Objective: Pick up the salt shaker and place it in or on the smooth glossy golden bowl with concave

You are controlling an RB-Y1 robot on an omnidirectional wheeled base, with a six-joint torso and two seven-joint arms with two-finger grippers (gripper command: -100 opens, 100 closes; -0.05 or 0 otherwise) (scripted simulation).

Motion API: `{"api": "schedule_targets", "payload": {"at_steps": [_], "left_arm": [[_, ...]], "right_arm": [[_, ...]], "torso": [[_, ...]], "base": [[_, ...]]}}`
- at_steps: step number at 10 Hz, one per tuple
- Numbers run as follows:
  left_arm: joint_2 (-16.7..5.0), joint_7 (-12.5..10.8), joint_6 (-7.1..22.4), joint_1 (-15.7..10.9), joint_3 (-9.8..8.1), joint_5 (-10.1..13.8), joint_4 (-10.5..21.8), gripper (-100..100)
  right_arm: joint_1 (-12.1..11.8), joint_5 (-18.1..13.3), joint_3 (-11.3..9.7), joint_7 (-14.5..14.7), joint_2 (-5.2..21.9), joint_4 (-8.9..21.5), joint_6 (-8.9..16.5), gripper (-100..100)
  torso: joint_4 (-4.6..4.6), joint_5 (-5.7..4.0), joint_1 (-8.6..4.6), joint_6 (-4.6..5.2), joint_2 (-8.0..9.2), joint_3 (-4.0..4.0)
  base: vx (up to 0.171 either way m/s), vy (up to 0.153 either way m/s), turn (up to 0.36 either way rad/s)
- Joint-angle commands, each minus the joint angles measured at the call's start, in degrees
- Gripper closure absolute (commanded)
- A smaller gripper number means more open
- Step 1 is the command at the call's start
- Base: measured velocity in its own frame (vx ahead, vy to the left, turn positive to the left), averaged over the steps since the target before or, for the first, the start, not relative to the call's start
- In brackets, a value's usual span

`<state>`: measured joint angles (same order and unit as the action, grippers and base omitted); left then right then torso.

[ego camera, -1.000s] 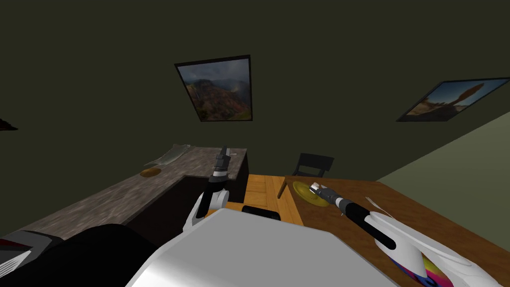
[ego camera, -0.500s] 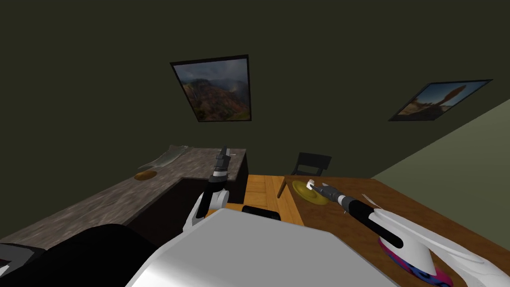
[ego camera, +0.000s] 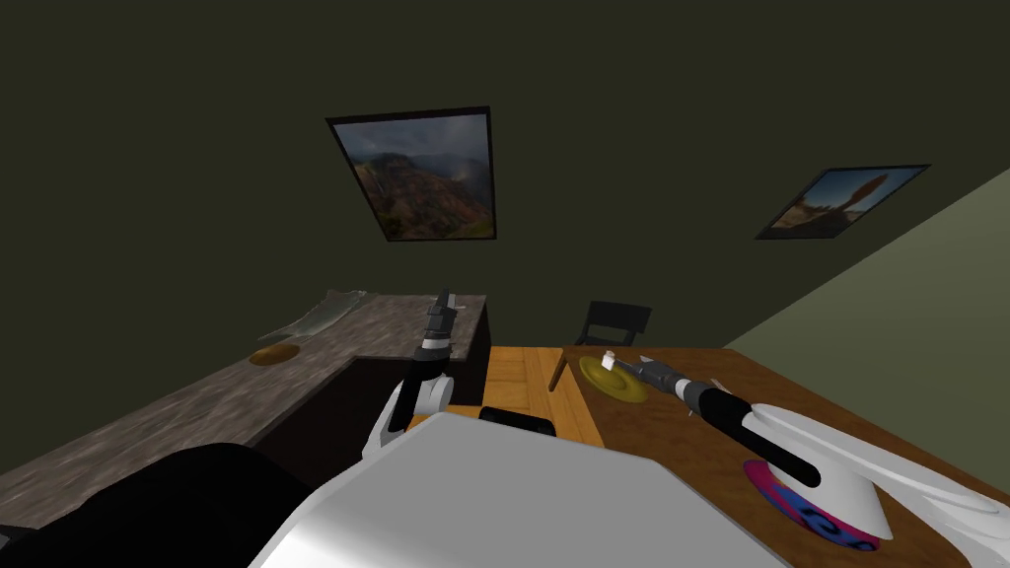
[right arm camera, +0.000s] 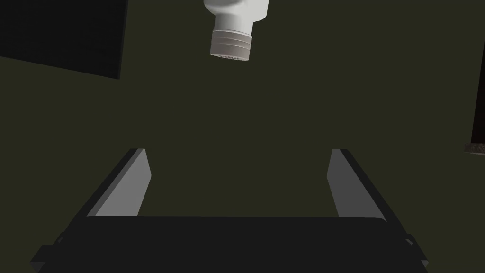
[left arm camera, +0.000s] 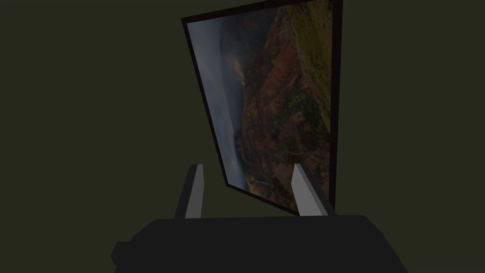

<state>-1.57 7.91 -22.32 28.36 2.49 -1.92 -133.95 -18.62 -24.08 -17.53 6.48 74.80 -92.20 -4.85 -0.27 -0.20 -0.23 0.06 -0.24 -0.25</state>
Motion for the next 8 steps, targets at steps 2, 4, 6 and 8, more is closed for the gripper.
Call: {"api": "schedule_targets", "payload": {"at_steps": [2,4,6,8], "left_arm": [[0.0,0.0,0.0,0.0,0.00,0.0,0.0,0],[0.0,0.0,0.0,0.0,0.00,0.0,0.0,0],[0.0,0.0,0.0,0.0,0.00,0.0,0.0,0],[0.0,0.0,0.0,0.0,0.00,0.0,0.0,0]], "right_arm": [[0.1,0.3,-0.1,-0.5,1.1,-0.7,0.1,-100],[0.1,0.3,-0.1,-0.6,1.2,-0.8,0.1,0],[0.1,0.3,-0.1,-0.6,1.2,-0.8,0.1,0],[0.1,0.3,-0.1,-0.6,1.2,-0.8,0.1,0]], "torso": [[0.00,0.00,0.01,0.00,0.01,0.01],[0.00,-0.03,-0.09,-0.01,0.02,0.01],[0.00,-0.04,-0.11,-0.01,0.03,0.01],[0.00,-0.04,-0.12,-0.01,0.03,0.01]], "base": [[0.002,0.021,-0.040],[0.000,0.000,0.000],[0.000,0.000,0.000],[0.000,0.000,0.000]]}}
